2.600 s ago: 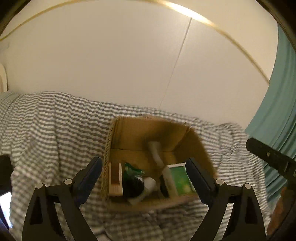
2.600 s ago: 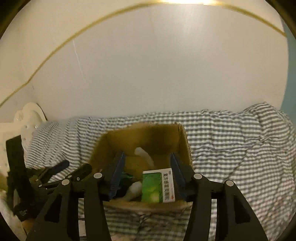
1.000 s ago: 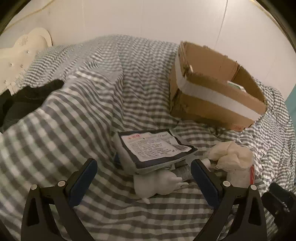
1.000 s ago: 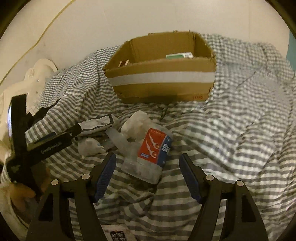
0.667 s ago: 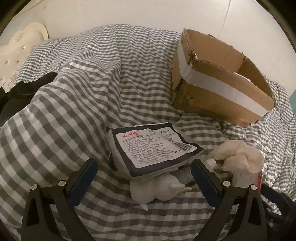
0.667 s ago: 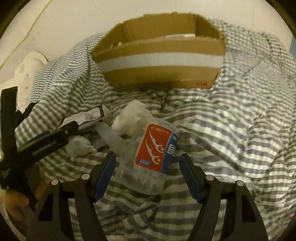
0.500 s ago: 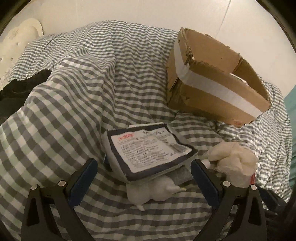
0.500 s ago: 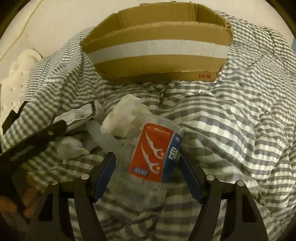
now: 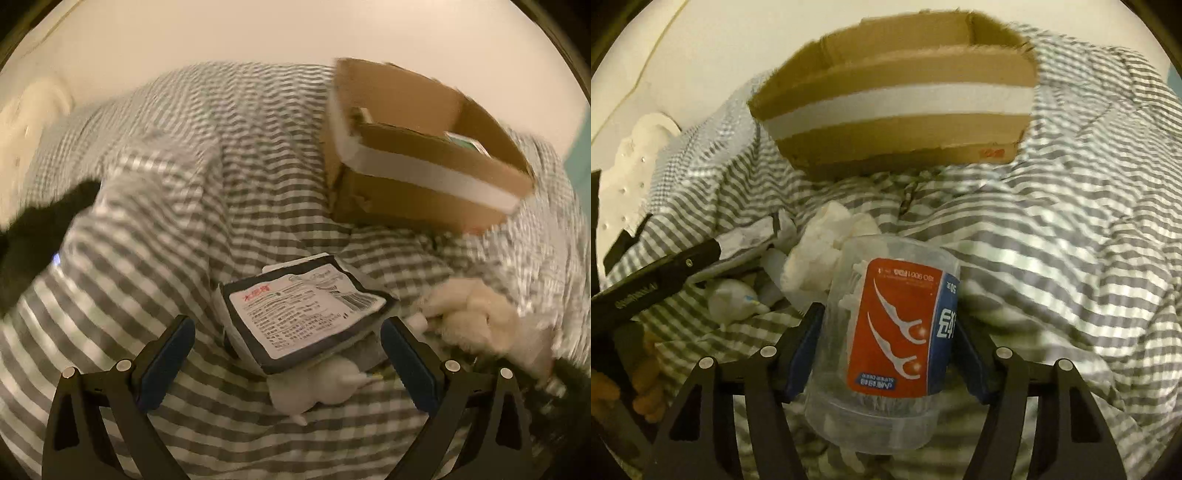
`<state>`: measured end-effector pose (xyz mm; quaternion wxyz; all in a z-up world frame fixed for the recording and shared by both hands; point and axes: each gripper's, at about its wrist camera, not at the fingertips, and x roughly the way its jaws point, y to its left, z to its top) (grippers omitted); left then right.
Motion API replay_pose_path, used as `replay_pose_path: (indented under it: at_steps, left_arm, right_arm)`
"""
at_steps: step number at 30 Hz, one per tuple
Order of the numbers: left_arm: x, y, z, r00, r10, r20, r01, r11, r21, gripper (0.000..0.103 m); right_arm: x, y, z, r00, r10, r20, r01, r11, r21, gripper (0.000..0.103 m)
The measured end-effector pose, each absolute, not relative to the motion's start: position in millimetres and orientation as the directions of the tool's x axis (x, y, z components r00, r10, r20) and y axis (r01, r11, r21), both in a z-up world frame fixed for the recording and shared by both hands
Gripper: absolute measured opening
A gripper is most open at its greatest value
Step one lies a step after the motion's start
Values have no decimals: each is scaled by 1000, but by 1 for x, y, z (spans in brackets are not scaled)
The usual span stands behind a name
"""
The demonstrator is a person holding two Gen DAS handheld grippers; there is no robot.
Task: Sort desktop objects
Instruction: 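Grasp the white packet with the left gripper while the right grasps the clear bottle, then carry the packet and bottle over the cardboard box and release both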
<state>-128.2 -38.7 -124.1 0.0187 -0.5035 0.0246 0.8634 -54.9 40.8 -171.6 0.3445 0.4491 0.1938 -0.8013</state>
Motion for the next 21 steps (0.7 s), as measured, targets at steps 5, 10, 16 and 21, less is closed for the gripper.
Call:
replay_pose_path:
  at_steps: [5, 10, 16, 21]
  left_arm:
    - [-143, -21, -125, -439, -18, -898, -242, -961, 138, 103]
    - [-160, -1, -151, -411, -61, -909, -383, -894, 233, 95]
    - [-181, 8, -192, -328, -94, -940, -477, -843, 251, 55]
    - [-192, -16, -175, -413, -59, -909, -372, -900, 227, 12]
  right_arm:
    - [-53, 54, -152, -359, -420, -834, 724, -689, 34, 65]
    - [-56, 56, -156, -364, -403, -840, 708, -705, 32, 65]
    - [-64, 57, -164, -357, -385, -851, 700, -714, 29, 65]
    - [-68, 51, -169, -353, -371, -859, 709, -705, 13, 65]
